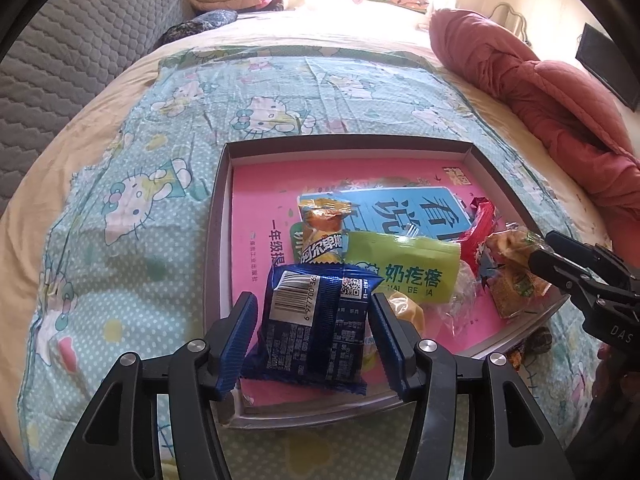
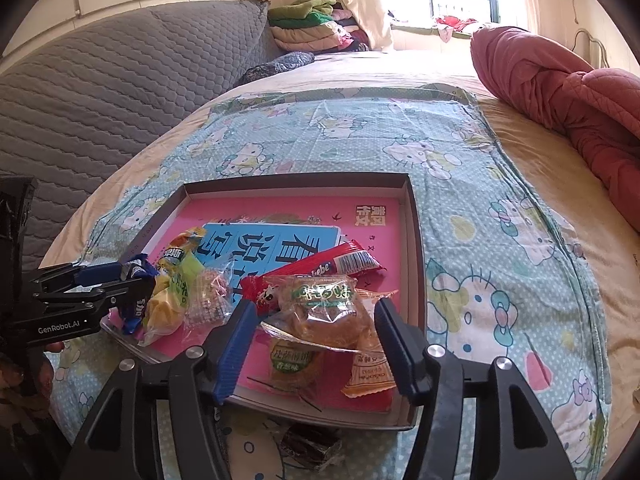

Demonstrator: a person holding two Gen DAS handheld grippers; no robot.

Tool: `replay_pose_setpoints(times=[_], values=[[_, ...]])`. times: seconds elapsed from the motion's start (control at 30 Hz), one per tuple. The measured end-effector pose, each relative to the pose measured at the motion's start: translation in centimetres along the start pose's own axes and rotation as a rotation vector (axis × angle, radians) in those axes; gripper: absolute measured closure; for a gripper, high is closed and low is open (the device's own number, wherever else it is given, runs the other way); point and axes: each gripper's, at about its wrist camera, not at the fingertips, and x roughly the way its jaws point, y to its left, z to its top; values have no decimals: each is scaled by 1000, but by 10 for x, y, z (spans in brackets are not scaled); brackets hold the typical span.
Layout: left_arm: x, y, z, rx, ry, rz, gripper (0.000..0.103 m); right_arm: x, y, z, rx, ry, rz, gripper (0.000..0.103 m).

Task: Organize snacks
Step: 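Lower into the tray and open right tool releasing the pastry while left tool releases the blue packet, then withdraw both tools and move left tool to the Snickers bar while right tool approaches the brown chocolate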

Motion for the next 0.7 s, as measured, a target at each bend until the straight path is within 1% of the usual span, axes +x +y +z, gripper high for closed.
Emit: replay_pose_setpoints(times=[0.03, 0.07, 0.27, 0.33, 0.4, 0.53, 0.7], values=[[-2, 0, 1, 2, -6, 1, 39, -1, 0, 0, 1, -4, 1, 42], [-3, -1, 1, 3, -10, 1, 38, -1, 0, 0, 1, -6, 0, 41], [-11, 1, 3, 0, -27, 7, 38, -8, -1, 2, 6, -35, 4, 41], [-14, 3, 4, -3, -36, 5, 38, -12, -1, 3, 6, -49, 7, 39], [-20, 3, 6, 2, -57, 11, 38, -16, 1, 5, 0, -66, 8, 34], [-29, 4, 8, 0, -75, 17, 35, -28, 5, 8, -18, -114, 11, 33], [-40, 2, 7, 1, -86, 13, 35, -42, 6, 10, -17, -163, 36, 24]])
